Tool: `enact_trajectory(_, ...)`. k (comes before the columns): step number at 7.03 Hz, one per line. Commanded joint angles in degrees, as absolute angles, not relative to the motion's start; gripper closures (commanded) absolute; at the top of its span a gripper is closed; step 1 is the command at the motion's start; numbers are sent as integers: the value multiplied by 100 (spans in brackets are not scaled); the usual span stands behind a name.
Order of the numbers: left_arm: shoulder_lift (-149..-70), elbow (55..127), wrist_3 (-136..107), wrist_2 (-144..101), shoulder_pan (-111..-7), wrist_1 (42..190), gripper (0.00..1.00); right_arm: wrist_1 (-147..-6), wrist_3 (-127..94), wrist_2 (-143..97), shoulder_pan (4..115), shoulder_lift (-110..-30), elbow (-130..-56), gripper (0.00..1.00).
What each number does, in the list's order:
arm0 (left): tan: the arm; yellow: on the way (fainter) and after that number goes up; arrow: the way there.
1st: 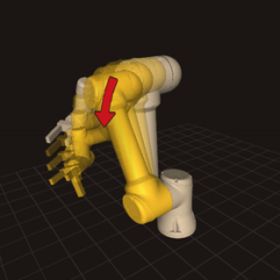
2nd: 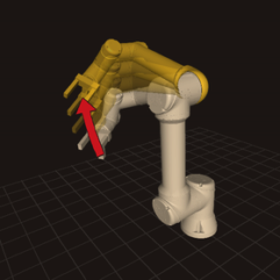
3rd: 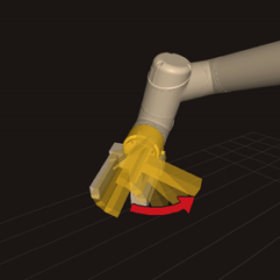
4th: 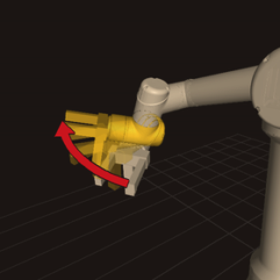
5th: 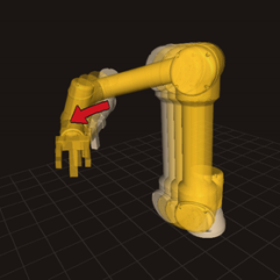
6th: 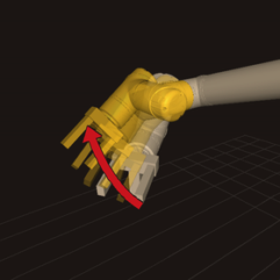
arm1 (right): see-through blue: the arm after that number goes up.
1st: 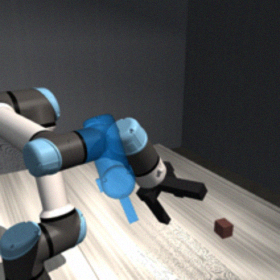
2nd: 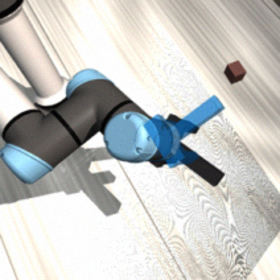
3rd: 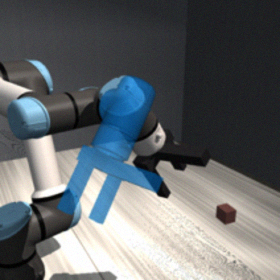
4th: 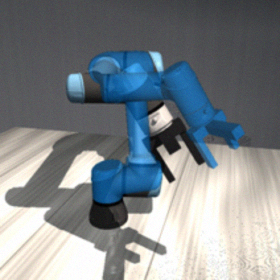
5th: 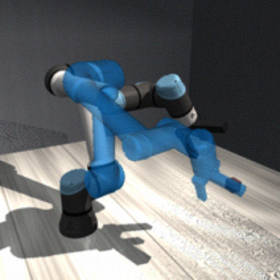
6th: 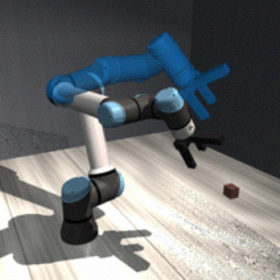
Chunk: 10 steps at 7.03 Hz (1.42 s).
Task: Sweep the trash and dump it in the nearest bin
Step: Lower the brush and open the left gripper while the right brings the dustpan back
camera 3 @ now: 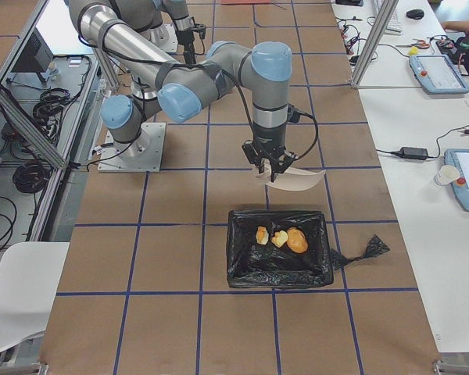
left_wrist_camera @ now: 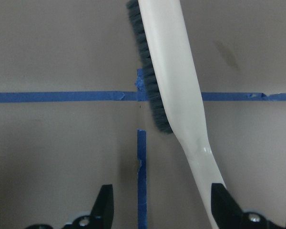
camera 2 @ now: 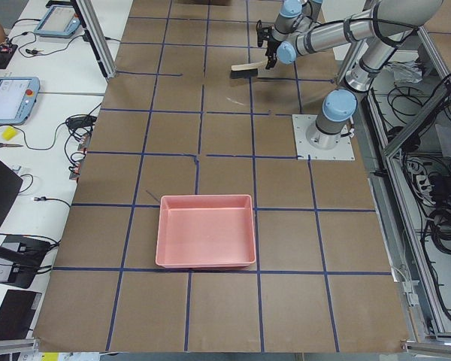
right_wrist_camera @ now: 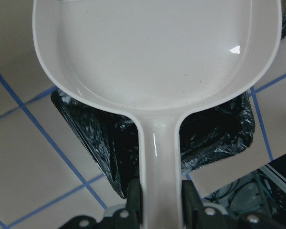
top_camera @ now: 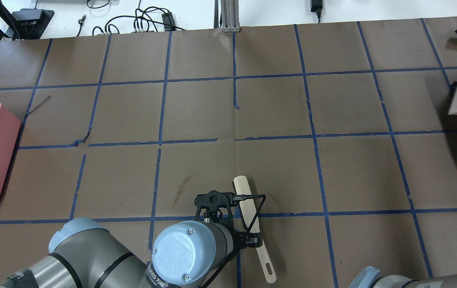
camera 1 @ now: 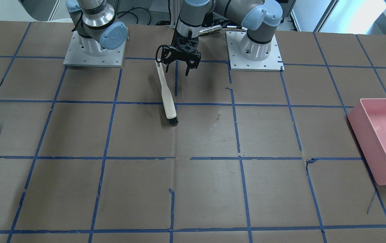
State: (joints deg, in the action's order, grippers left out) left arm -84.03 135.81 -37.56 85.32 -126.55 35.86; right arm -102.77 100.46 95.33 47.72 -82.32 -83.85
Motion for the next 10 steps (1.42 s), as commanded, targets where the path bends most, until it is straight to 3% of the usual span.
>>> enact_trajectory(1, -8402, 13247, -3718, 8403, -12630, 3682, 0, -10309, 8733, 9150, 5323, -8332, -8998, 100)
enact_trajectory(3, -8446, 12738, -3263, 8420, -12586, 4635, 0, -10362, 7783, 8701, 5738, -8332, -9350, 100)
enact_trajectory(5, -9216, 12246, -3854, 8385, -12734, 4694, 7, -10327, 7028, 8640, 6054, -8315, -9439, 100)
enact_trajectory(6, -9429, 12078, -4267, 8428, -13101, 4693, 5, -10345, 6561, 8518, 6282, -8314, -9466, 100)
enact_trajectory(7, -9544, 12067, -4881, 8420, -13270, 4676, 0, -10353, 5713, 8482, 6554, -8314, -9466, 100)
enact_trajectory(10, -9861, 12032, -5188, 8411, -13342, 4230, 1, -10520, 3668, 8288, 7205, -8078, -9440, 100)
